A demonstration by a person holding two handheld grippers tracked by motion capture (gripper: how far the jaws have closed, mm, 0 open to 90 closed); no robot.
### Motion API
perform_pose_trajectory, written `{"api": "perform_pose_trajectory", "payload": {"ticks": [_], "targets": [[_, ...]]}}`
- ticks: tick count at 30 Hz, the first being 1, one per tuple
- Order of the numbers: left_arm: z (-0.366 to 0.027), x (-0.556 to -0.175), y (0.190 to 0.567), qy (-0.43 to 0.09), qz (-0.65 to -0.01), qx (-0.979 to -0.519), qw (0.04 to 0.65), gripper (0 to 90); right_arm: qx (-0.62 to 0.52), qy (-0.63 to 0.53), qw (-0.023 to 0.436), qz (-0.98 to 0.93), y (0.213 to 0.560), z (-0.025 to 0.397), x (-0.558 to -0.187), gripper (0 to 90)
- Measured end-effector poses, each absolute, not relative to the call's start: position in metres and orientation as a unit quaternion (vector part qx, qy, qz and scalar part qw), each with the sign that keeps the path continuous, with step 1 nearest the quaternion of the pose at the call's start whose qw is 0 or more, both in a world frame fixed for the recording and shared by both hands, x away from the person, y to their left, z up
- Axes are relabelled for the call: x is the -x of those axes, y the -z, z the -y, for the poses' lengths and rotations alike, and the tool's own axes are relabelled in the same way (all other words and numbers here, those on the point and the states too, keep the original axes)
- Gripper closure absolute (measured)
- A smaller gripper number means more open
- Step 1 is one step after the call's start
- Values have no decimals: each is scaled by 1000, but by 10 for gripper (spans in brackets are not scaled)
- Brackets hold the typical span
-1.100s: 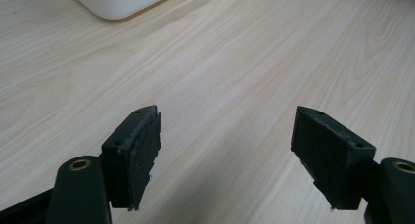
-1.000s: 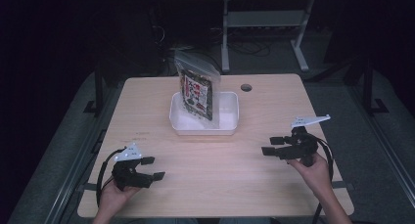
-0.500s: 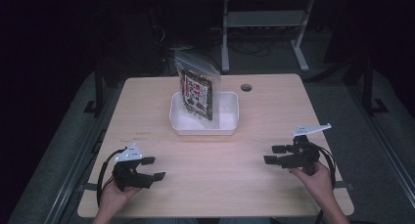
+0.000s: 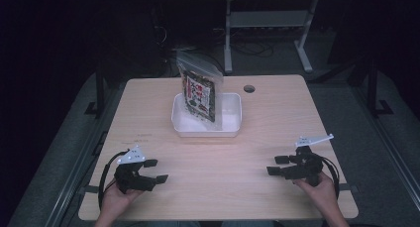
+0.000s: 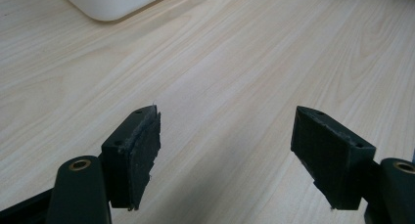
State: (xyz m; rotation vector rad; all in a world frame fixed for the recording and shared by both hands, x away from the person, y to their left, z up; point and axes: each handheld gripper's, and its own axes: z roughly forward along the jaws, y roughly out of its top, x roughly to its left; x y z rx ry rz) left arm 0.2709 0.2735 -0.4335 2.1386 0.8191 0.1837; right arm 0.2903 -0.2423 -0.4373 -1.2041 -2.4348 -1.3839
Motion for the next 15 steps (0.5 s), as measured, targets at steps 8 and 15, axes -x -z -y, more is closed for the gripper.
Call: {"api": "perform_pose_trajectory", "payload": {"ticks": [8,15], "targets": [[-273,-271,434,-75,-323,-851,407,257,393,447,49,802,444,240,-281,297],[-271,-268,433,-75,-322,-852,406,257,390,448,42,804,448,239,-270,294]]}}
